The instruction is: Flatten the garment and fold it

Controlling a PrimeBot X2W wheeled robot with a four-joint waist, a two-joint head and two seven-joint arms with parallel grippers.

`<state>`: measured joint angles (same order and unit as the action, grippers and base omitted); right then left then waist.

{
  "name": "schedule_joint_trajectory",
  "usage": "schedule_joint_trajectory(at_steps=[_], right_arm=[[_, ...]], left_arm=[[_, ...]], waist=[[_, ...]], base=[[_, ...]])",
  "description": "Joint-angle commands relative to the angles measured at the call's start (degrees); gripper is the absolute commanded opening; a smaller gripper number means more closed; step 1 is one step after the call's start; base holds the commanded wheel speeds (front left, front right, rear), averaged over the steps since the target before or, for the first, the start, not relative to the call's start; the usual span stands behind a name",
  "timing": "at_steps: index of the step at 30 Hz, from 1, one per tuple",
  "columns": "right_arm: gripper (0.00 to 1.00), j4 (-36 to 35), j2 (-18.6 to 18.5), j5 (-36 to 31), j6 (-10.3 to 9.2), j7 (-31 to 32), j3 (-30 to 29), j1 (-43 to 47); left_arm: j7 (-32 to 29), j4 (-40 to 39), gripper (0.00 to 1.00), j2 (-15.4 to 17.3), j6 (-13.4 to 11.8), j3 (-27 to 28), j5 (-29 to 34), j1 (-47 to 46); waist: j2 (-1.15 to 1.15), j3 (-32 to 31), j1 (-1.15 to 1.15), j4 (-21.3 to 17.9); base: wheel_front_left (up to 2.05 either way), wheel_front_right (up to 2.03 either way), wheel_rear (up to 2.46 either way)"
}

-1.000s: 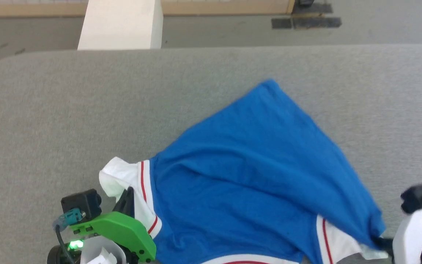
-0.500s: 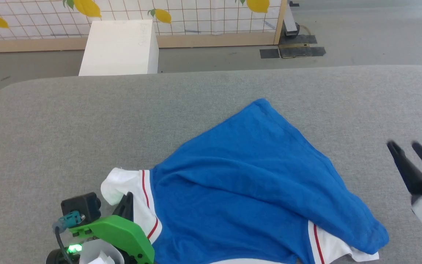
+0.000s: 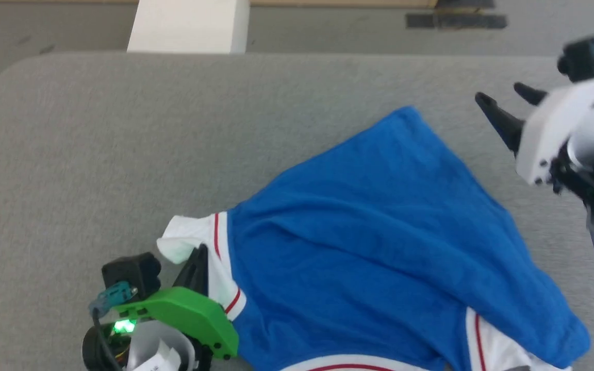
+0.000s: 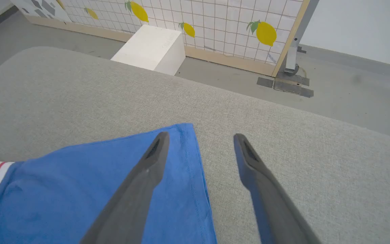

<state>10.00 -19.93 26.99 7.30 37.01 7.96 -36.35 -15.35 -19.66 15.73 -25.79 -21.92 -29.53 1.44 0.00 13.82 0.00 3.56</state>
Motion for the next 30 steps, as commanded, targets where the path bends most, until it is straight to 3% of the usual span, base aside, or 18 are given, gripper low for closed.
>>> schedule_joint_trajectory(at_steps=[1,12,21,22,23,24,30], right_arm=[[1.0,2.0,-0.6,-1.2,0.19,1.2,1.5,-2.5],[1.0,13.3,-6.1,-5.7,0.19,17.4,16.9,-16.6],[1.0,16.1,-7.4,-2.6,0.19,21.0,23.3,-16.1],[0.69,16.3,-7.7,-2.1,0.19,21.5,23.8,-15.8],[0.2,16.3,-7.8,-1.4,0.19,21.6,23.8,-15.7],[0.0,16.3,-7.8,-0.7,0.19,21.5,23.5,-15.7],[0.0,12.9,-7.9,5.4,0.19,13.0,18.3,-15.3]], left_arm=[[0.7,-0.1,0.0,-0.5,0.0,-0.3,0.8,-1.2],[3.4,1.4,0.0,-3.6,0.4,-2.6,1.2,-2.8],[4.5,2.4,0.0,-4.0,0.1,-2.4,1.1,-2.5],[4.5,2.4,0.0,-3.9,0.1,-2.4,1.0,-2.5],[4.6,2.5,0.0,-3.9,0.1,-2.3,1.0,-2.5],[4.6,2.5,0.0,-3.8,0.1,-2.1,1.0,-2.5],[4.3,2.9,0.0,-2.7,0.3,-1.0,0.5,-2.9]], waist=[[0.0,5.9,0.0,5.5],[0.0,12.8,0.0,11.6],[0.0,12.9,0.0,11.5],[0.0,12.6,0.0,11.3],[0.0,12.4,0.0,11.0],[0.0,12.2,0.0,10.7],[0.0,8.5,0.0,7.5]], base=[[0.0,0.0,0.0],[0.0,0.0,0.0],[0.0,0.0,0.0],[0.0,0.0,0.0],[0.0,0.0,0.0],[0.0,0.0,0.0],[0.0,0.0,0.0]])
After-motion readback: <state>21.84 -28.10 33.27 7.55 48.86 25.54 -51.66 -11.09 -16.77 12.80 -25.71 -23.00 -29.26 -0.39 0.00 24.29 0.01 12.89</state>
